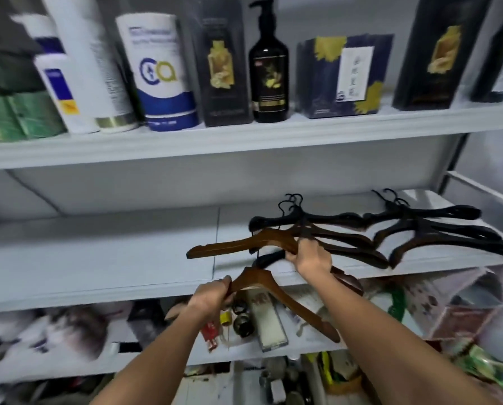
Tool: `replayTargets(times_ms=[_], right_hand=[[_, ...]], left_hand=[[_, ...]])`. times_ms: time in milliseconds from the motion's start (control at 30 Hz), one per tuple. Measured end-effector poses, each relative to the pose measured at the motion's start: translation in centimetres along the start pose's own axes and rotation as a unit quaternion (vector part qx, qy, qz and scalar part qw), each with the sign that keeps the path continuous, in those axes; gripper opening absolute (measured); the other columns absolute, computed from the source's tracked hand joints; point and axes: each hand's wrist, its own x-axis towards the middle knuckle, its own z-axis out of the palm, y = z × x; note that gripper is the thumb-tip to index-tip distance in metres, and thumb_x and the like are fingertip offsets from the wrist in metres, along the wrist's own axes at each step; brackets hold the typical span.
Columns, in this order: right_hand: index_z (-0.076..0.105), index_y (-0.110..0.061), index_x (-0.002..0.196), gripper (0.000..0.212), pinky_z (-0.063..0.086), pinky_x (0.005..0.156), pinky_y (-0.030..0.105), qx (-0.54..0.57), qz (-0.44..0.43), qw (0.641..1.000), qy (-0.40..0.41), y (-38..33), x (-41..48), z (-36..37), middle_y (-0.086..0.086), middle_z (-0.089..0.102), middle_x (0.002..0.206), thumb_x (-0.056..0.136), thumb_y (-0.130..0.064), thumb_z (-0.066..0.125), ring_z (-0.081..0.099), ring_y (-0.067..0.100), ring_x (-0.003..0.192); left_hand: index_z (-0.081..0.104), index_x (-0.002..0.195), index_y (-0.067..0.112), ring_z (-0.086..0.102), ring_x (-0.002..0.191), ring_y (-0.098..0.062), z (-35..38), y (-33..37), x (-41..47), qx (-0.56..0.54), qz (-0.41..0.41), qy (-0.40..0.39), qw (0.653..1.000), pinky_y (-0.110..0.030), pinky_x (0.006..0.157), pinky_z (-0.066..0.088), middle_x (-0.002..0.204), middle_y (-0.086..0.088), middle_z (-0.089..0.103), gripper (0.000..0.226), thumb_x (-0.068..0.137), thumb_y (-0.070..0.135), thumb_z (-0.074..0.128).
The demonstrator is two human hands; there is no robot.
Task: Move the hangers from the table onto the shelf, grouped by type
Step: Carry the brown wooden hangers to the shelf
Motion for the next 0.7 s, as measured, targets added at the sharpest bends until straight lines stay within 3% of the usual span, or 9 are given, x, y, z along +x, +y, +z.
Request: replayTargets(times_ms=[167,367,600,700], right_hand=[[0.061,-0.012,0.107,0.033,0.044,0.073,0.032,-0.009,-0.055,0.998,0.031,-4.8,1.1,1.2,0.007,0.067,0.106,0.093,-0.042,0.058,0.064,0.028,0.1],[0.061,-0.009,0.107,0.031,0.043,0.071,0.032,-0.034,-0.086,0.995,0.036,-12.3,3.0,2.9,0.009,0.068,0.104,0.093,-0.037,0.059,0.066,0.028,0.098],[0.06,-0.007,0.113,0.029,0.044,0.076,0.031,-0.027,-0.046,0.998,0.033,-20.5,5.9,4.6,0.012,0.066,0.11,0.096,-0.03,0.055,0.064,0.029,0.105],[0.061,-0.007,0.113,0.025,0.042,0.073,0.029,-0.023,-0.022,0.999,0.031,-23.0,7.1,5.8,0.011,0.067,0.108,0.096,-0.026,0.054,0.065,0.028,0.103]], left_hand=[[0.044,0.106,0.024,0.064,0.087,-0.021,-0.3,-6.0,-0.7,-0.026,-0.042,0.002,0.999,-0.038,0.079,0.055,0.099,-0.002,0.065,0.024,0.095,0.045,0.044],[0.045,0.115,0.015,0.062,0.099,-0.028,0.0,-13.3,-1.7,0.023,-0.039,0.031,0.998,-0.035,0.076,0.044,0.11,-0.008,0.064,0.031,0.097,0.04,0.041],[0.046,0.113,0.012,0.061,0.098,-0.028,0.0,-22.4,-1.9,0.07,0.024,0.068,0.995,-0.028,0.067,0.031,0.109,-0.004,0.064,0.031,0.096,0.038,0.041],[0.046,0.107,0.017,0.063,0.087,-0.025,-0.6,-26.1,-2.2,0.053,0.076,0.103,0.99,-0.026,0.063,0.031,0.098,0.0,0.064,0.031,0.093,0.042,0.034]])
